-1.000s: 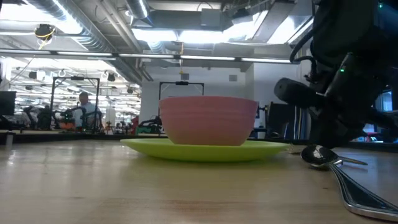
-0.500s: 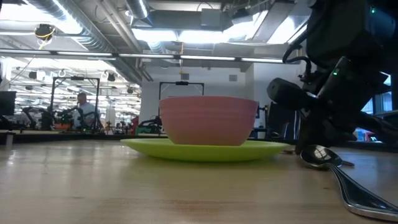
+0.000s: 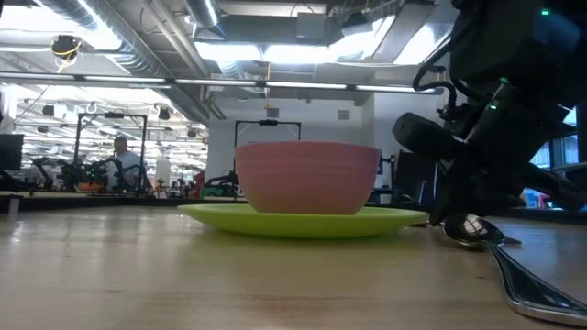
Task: Set table place
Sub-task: Put the spoon into the pink bowl
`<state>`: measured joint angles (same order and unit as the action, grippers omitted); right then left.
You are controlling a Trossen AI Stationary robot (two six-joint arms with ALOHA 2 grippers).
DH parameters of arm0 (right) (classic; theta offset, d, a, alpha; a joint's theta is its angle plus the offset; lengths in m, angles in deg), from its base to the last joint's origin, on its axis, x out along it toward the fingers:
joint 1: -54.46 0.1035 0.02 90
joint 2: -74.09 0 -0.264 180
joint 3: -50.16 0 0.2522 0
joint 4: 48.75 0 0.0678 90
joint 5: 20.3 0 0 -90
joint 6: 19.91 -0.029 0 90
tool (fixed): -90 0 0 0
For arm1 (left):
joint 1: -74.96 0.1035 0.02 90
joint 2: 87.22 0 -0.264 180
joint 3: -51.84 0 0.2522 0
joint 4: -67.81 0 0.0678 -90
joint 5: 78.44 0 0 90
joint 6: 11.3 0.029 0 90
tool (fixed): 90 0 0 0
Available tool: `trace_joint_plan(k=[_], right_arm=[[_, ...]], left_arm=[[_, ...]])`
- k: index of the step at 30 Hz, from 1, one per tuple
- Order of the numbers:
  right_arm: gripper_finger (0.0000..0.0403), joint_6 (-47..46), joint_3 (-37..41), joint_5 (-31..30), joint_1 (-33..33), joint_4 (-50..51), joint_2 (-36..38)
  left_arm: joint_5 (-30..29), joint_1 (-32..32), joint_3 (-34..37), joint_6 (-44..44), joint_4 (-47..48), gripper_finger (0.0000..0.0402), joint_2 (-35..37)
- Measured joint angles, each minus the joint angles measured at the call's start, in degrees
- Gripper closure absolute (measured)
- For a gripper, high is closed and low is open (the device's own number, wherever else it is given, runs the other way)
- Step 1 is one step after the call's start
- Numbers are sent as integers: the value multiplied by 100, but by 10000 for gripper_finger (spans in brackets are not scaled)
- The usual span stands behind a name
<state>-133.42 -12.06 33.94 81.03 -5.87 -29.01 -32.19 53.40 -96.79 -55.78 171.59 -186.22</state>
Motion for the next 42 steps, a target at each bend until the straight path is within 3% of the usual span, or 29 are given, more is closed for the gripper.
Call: trace_joint_plan(k=[4,10,17,24,29,32,36,42], right_arm=[[323,41,4,309,19,20,199],[322,815,2,1404,-44,749,1186],[322,1214,2,1405,-14,1667,1980],[347,2295,4,1755,97,911,1780],[396,2688,4,2035,163,1507,1602],[392,2718,4,2006,183,1852,1560],[397,3186,3,2068,229,1498,1510],[393,3263,2,2093,298,1649,1534]], left_arm=[[20,0,0,-38,0,334,0],[22,0,0,-277,-2,334,0],[26,-80,0,-882,-19,352,-206],[144,-188,0,-1687,-72,371,-920],[1139,-203,2,-2356,-165,393,-1675],[1342,-280,2,-2722,-365,400,-2119],[1488,-376,9,-3046,-735,393,-2518],[1882,-457,4,-2995,-1549,398,-3034]])
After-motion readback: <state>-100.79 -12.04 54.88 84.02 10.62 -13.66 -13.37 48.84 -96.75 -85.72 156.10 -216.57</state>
